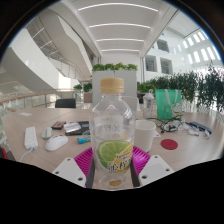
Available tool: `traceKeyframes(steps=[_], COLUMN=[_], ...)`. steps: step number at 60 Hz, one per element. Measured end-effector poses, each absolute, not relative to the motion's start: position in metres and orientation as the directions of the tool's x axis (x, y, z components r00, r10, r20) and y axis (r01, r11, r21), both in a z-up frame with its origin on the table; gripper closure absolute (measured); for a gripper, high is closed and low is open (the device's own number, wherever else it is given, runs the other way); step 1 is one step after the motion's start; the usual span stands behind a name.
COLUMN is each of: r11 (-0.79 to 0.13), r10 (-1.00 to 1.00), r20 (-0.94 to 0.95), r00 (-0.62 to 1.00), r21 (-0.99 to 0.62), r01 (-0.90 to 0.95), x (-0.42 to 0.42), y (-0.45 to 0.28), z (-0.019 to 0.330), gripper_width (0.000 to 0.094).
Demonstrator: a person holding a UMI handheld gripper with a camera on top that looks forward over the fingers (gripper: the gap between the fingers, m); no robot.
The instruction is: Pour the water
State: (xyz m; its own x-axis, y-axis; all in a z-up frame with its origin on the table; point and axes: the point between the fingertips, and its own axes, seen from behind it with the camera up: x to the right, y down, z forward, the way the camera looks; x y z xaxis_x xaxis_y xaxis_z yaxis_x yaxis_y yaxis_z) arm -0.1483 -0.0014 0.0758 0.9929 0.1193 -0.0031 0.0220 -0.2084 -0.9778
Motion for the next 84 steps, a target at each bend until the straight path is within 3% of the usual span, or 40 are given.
traceKeyframes(steps=[9, 19, 22, 23, 28, 33, 41, 49, 60, 68, 77, 84], r11=[-0.199, -0.267, -0.331, -0.346, -0.391, -0.457, -0.522, -0.478, -0.399, -0.34, -0.34, -0.484], r10=[0.141, 0.15, 0.187, 0.198, 0.185, 0.103, -0.124, -0.248, -0.268, -0.27, -0.268, -0.266], r20=[-0.018, -0.036, -0.114, -0.154, -0.407, -0.699, -0.963, -0.936, -0.727, -0.656, -0.658, -0.812], r00=[0.99, 0.988, 0.976, 0.968, 0.895, 0.708, 0.239, -0.248, -0.632, -0.705, -0.704, -0.519], r21=[-0.98, -0.964, -0.942, -0.935, -0.866, -0.665, -0.141, 0.341, 0.681, 0.75, 0.748, 0.578], r01=[0.01, 0.006, -0.047, -0.078, -0.313, -0.59, -0.841, -0.809, -0.614, -0.568, -0.57, -0.657], x=[-0.153, -0.163, -0.18, -0.186, -0.199, -0.214, -0.221, -0.228, -0.207, -0.195, -0.19, -0.21], y=[0.007, 0.02, 0.022, 0.023, 0.039, 0.058, 0.087, 0.102, 0.116, 0.128, 0.128, 0.117], z=[0.076, 0.07, 0.071, 0.074, 0.102, 0.124, 0.148, 0.177, 0.224, 0.224, 0.225, 0.235], gripper_width=[0.0483, 0.0559, 0.0588, 0.0559, 0.0558, 0.0558, 0.0586, 0.0559, 0.0559, 0.056, 0.0561, 0.056])
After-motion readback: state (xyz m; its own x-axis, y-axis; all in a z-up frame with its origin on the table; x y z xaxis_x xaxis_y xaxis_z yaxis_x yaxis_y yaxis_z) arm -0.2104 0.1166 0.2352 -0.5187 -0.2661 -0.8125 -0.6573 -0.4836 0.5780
